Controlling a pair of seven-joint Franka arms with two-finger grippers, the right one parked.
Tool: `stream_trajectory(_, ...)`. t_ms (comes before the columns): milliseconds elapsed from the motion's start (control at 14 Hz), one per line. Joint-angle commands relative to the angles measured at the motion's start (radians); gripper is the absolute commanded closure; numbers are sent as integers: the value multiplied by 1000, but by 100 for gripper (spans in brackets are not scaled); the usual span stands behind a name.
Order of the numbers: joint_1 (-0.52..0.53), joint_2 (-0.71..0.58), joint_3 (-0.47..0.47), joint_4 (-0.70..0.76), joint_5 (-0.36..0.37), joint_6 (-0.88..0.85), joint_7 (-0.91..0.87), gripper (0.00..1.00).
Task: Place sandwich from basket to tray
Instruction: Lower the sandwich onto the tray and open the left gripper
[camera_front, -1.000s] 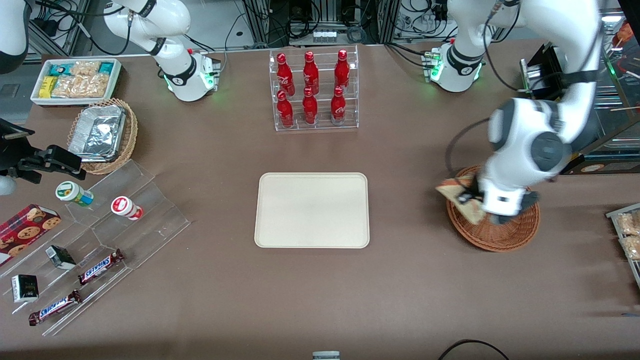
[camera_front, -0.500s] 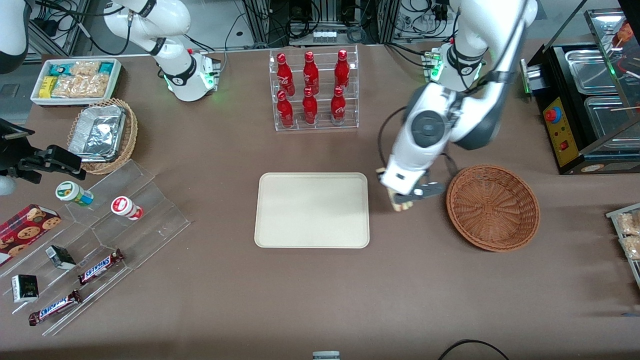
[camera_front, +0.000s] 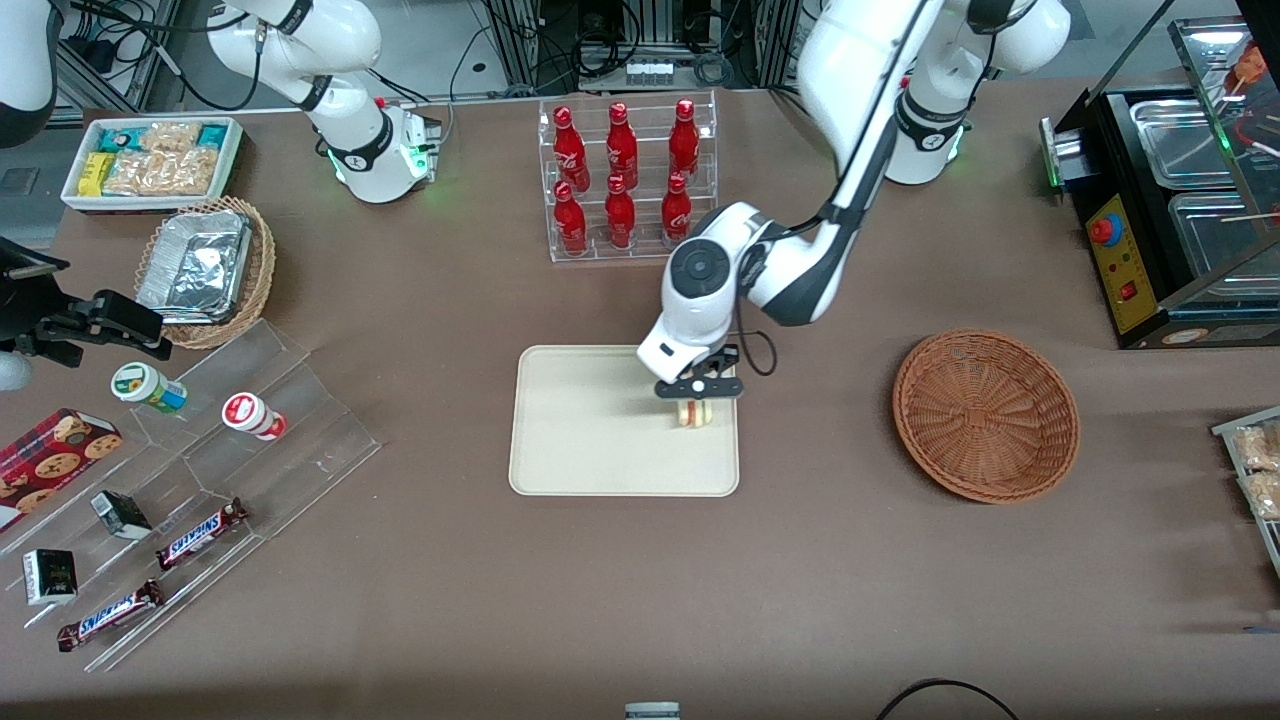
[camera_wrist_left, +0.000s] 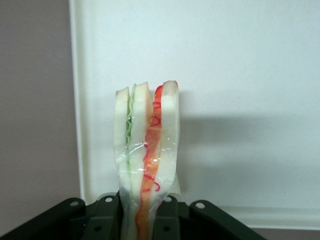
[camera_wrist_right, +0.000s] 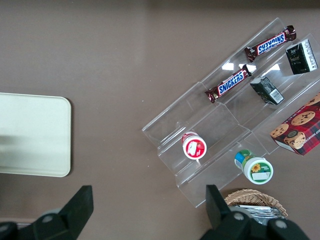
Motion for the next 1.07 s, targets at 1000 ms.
stream_trajectory(1000, 27, 43, 17, 78, -6, -2, 171, 52)
